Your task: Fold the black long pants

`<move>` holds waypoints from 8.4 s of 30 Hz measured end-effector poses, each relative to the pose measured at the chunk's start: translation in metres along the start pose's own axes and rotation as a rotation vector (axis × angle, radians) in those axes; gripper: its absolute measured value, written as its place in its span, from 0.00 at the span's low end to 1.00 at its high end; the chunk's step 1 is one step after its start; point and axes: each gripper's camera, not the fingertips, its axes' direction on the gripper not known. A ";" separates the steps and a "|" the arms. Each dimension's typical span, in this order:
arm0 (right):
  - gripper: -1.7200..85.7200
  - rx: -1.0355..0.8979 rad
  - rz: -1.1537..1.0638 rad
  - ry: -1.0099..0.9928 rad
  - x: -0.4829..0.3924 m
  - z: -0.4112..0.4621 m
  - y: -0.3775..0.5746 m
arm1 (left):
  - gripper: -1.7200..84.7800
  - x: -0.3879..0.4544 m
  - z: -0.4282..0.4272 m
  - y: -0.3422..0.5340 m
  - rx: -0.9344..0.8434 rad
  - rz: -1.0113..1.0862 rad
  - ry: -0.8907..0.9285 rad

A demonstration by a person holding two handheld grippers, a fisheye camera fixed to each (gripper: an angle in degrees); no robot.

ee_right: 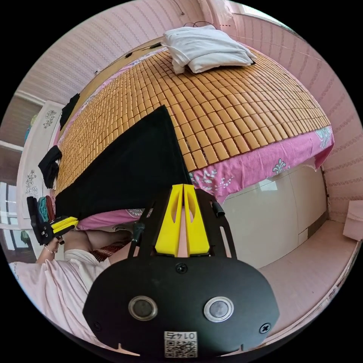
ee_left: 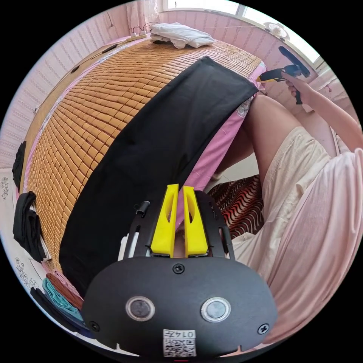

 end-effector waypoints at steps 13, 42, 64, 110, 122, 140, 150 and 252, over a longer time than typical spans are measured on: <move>0.09 -0.253 -1.161 -0.012 -0.372 0.126 0.054 | 0.06 -0.117 0.007 0.091 0.015 -0.483 0.000; 0.01 -0.261 -1.252 0.095 -0.493 0.181 0.061 | 0.01 -0.186 0.018 0.156 0.086 -0.582 0.112; 0.03 -0.201 -0.666 0.149 -0.403 0.216 -0.108 | 0.01 -0.158 -0.001 0.110 0.194 -0.363 0.014; 0.01 -0.582 -1.239 0.298 -0.723 0.436 -0.116 | 0.01 -0.030 0.061 0.133 0.114 -0.185 -0.116; 0.01 -0.685 -1.230 0.394 -0.794 0.497 -0.134 | 0.01 -0.060 0.072 0.184 0.164 -0.251 0.010; 0.01 -0.471 -1.365 0.179 -0.871 0.478 -0.127 | 0.03 -0.179 0.027 0.415 0.640 -0.693 0.274; 0.13 -0.420 -1.505 -0.028 -1.055 0.527 -0.119 | 0.11 -0.294 -0.008 0.628 0.619 -0.984 -0.155; 0.05 0.083 0.203 -0.419 0.194 -0.043 -0.044 | 0.07 -0.104 0.005 0.106 0.063 -0.316 0.046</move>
